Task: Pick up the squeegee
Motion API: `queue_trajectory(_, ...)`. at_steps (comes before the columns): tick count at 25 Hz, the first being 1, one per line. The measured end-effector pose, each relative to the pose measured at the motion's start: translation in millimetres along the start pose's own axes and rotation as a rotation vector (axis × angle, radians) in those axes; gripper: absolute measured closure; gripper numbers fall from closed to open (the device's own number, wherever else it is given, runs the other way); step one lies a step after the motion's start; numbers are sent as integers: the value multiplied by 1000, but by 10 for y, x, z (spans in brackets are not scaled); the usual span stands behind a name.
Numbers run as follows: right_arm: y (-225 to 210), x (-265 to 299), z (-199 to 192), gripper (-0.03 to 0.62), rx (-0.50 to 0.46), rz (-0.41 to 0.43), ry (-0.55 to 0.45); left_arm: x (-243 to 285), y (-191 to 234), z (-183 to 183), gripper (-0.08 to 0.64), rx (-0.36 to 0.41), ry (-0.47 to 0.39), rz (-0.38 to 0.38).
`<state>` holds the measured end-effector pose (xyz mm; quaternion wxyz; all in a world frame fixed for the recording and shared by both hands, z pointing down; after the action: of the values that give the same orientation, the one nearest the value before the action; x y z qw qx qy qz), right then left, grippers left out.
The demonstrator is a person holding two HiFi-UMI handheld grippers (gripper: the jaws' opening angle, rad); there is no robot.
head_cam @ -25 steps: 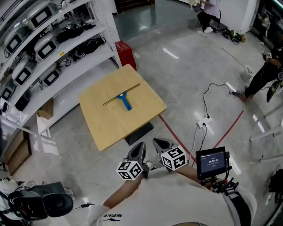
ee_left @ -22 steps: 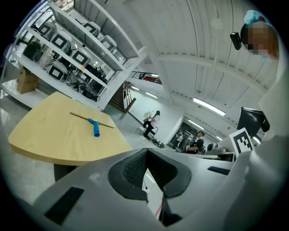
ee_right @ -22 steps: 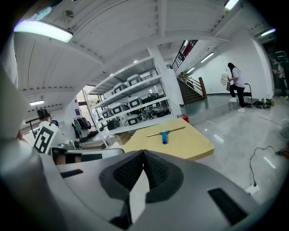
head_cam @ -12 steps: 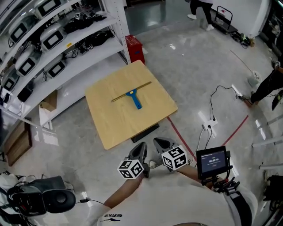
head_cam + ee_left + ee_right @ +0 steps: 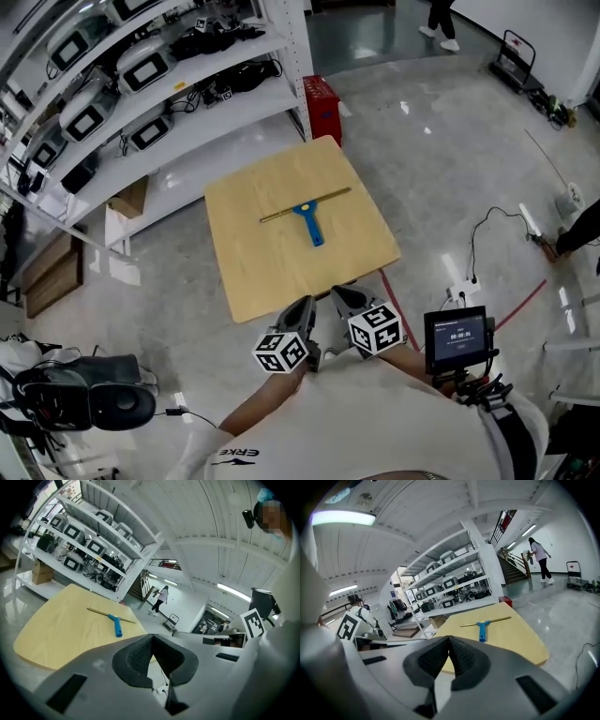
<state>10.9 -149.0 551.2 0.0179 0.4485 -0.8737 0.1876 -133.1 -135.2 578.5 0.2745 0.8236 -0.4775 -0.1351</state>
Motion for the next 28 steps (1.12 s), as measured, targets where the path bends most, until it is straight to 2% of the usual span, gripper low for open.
queue_trajectory(7,-516,589,313,588,16,76,5,648,242,206,555,34,-17,108)
queue_trajectory(15,-1148,1038,522,588,58,63,3,1348,435,326,555,70,-19,151)
queue_trajectory(21,-1425,1350,734,588,73,68,32,1750,561,466,555,64,-14,200)
queue_trajectory(28,-1765,1615,828,588,82,88,61,2137,676,454,555,68,-12,254)
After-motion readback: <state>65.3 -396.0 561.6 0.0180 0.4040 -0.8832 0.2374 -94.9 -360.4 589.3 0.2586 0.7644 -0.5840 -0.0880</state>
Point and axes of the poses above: the fingertips, and each gripper's own axes: x forward along the fingers, y to its left, z out of its top, the point moved 7 cm from there along -x, backward along the fingers, and after that the axes turned 14 degrees about -y, right-handed, at the moved point
